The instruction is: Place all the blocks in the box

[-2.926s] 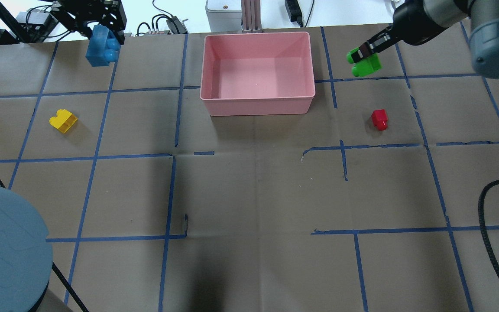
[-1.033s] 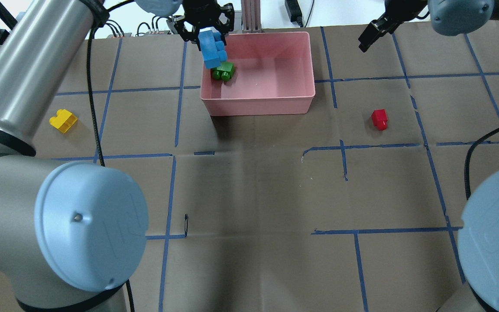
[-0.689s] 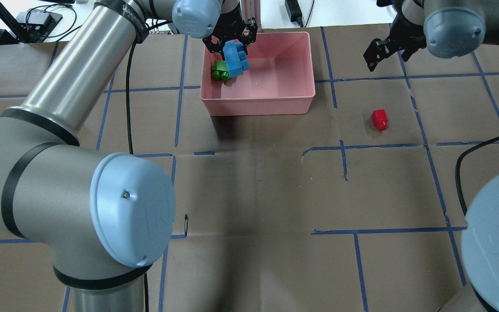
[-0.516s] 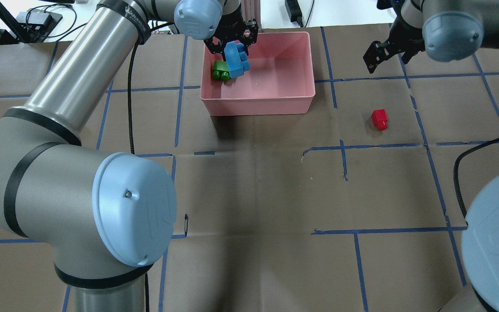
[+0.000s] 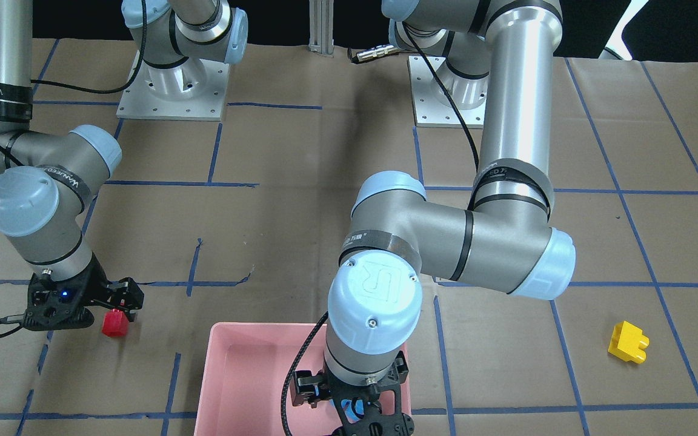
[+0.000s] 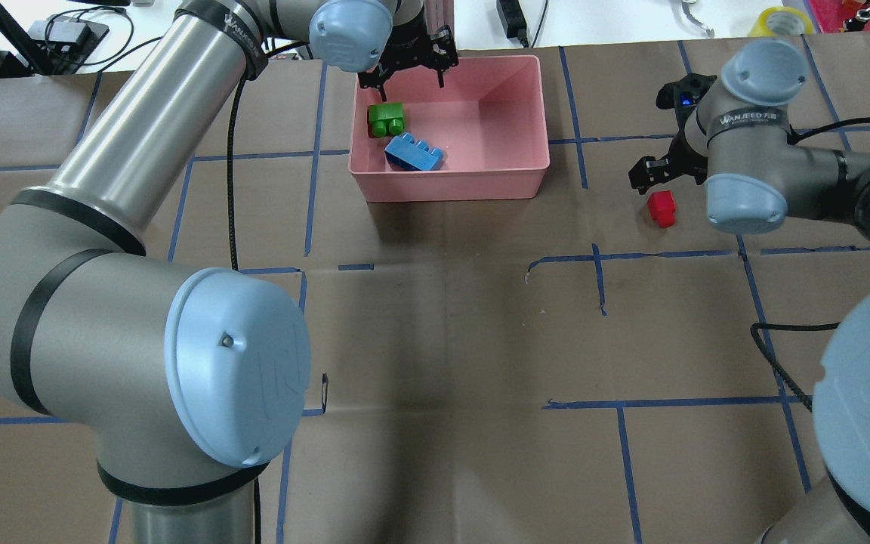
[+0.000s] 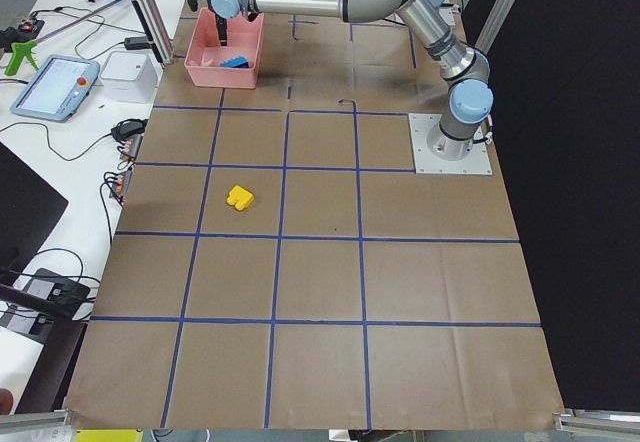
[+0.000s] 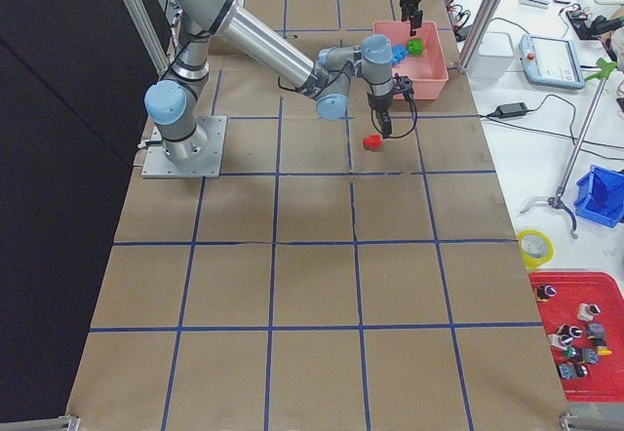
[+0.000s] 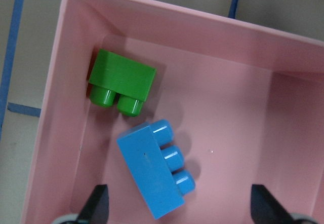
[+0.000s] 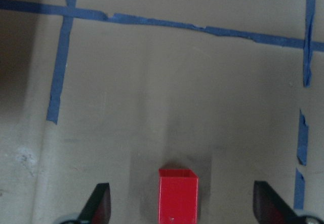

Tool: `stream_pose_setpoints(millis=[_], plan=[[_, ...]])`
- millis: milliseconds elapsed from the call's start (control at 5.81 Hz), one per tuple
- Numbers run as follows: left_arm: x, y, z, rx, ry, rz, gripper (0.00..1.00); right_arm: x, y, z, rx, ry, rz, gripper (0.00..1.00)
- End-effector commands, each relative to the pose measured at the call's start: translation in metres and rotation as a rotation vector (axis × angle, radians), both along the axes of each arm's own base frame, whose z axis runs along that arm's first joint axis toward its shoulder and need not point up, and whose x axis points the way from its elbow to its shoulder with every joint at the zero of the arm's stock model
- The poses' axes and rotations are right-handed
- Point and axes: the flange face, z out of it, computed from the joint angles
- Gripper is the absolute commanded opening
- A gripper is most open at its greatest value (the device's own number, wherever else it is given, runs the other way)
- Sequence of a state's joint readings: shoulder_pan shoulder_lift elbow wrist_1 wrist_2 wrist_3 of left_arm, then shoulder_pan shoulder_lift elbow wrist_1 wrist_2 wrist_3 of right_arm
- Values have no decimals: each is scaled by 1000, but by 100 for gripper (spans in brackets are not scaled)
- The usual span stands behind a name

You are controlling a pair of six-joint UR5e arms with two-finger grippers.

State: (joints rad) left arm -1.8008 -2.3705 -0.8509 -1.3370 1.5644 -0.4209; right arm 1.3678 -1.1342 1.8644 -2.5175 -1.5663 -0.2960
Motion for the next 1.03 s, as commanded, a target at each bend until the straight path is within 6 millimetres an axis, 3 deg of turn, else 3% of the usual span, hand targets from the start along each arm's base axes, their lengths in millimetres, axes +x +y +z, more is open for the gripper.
stream_pose_setpoints(millis=[0, 172, 344, 516, 861], plan=[[80, 18, 90, -2, -3, 46, 100, -7, 6, -26, 27, -20, -17, 96], [135, 35, 115, 58, -32, -6, 100, -8, 1, -26, 5, -17, -18, 96], [186, 48, 122, 75, -48, -70, 100, -8, 0, -23, -3, -17, -17, 91], [246, 59, 120, 94, -60, -132, 100, -8, -1, -23, -4, -19, -32, 75], [400, 66, 108, 116, -70, -307, 100, -6, -1, -31, 9, -24, -32, 35]])
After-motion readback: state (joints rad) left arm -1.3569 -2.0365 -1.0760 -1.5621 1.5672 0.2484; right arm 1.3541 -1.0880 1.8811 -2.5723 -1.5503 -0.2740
